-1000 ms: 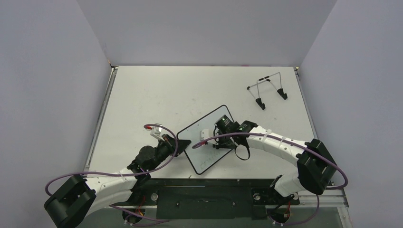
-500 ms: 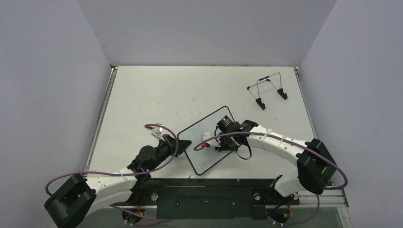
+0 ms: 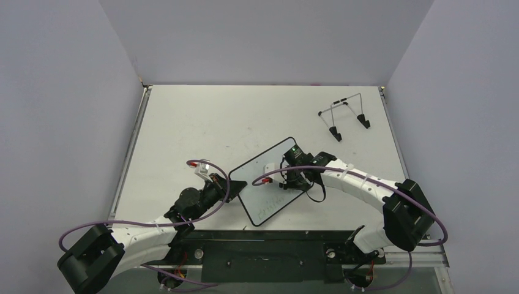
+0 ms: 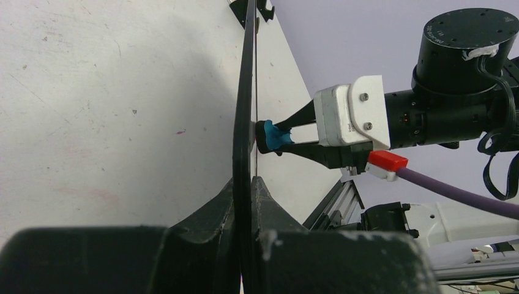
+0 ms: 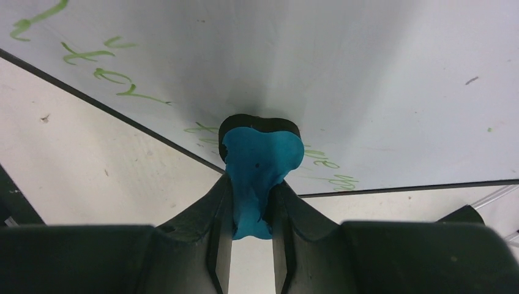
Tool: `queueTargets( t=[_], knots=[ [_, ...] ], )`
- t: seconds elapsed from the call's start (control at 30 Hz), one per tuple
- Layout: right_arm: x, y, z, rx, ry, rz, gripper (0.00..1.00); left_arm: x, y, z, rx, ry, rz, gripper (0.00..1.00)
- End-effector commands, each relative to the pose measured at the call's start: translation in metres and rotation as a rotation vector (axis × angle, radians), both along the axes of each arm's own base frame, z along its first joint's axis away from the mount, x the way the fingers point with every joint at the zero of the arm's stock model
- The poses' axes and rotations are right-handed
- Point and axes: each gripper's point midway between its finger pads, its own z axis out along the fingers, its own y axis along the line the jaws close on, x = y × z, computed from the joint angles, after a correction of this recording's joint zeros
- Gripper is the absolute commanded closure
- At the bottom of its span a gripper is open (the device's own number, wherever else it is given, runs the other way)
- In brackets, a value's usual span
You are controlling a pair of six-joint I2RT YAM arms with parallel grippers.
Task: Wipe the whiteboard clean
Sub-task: Erase the whiteboard at the center of the board.
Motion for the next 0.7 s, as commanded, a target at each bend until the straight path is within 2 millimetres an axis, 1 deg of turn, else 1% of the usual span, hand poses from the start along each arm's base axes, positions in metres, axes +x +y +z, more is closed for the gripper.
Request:
queueTargets(
  t=[0.0,0.07,0.1,0.13,0.17,0.27,0.3,0.33,0.37,0.4,0.47,0.5,0.53,0.6,0.67],
  knots=[
    [0.031,0.005,0.025,0.103,-0.116,-0.13,1.0,-0.002,-0.007,0.07,-0.182,-0.155,-0.034,1.0],
    [0.042,-0.008,0.022,0.078,-0.144,-0.188,1.0,-0.001,-0.007,0.069,-0.18,-0.154,-0.031,1.0],
    [0.039,-0.012,0.016,0.06,-0.128,-0.181,1.0,-0.001,-0.008,0.07,-0.18,-0.156,-0.032,1.0],
    [0.033,-0.009,0.014,0.057,-0.107,-0.137,1.0,-0.001,-0.008,0.07,-0.178,-0.155,-0.034,1.0],
    [0.021,-0.005,0.01,0.059,-0.055,-0.072,1.0,0.0,-0.009,0.071,-0.178,-0.156,-0.035,1.0],
    [-0.014,0.015,0.008,0.062,0.014,0.112,1.0,0.0,-0.01,0.071,-0.179,-0.155,-0.035,1.0],
    [-0.021,0.018,0.008,0.059,0.033,0.141,1.0,0.001,-0.01,0.071,-0.179,-0.154,-0.034,1.0],
    [-0.021,0.021,0.009,0.059,0.027,0.148,1.0,0.001,-0.009,0.072,-0.182,-0.155,-0.031,1.0],
    [-0.013,0.016,0.008,0.031,-0.007,0.101,1.0,0.001,-0.009,0.072,-0.182,-0.154,-0.03,1.0],
    [-0.001,0.017,0.009,0.035,-0.054,0.064,1.0,0.001,-0.008,0.071,-0.182,-0.153,-0.025,1.0],
    [0.014,0.001,0.008,-0.006,-0.098,-0.013,1.0,0.002,-0.005,0.07,-0.184,-0.15,-0.011,1.0],
    [0.015,-0.004,0.008,-0.018,-0.097,-0.012,1.0,0.003,-0.004,0.069,-0.184,-0.149,-0.002,1.0],
    [0.011,-0.012,0.006,-0.036,-0.076,-0.006,1.0,0.004,-0.001,0.068,-0.184,-0.148,0.011,1.0],
    [0.006,-0.016,0.004,-0.044,-0.063,0.019,1.0,0.004,0.001,0.068,-0.182,-0.148,0.022,1.0],
    [0.012,-0.02,0.004,-0.053,-0.072,-0.012,1.0,0.005,0.003,0.069,-0.182,-0.151,0.028,1.0]
  ],
)
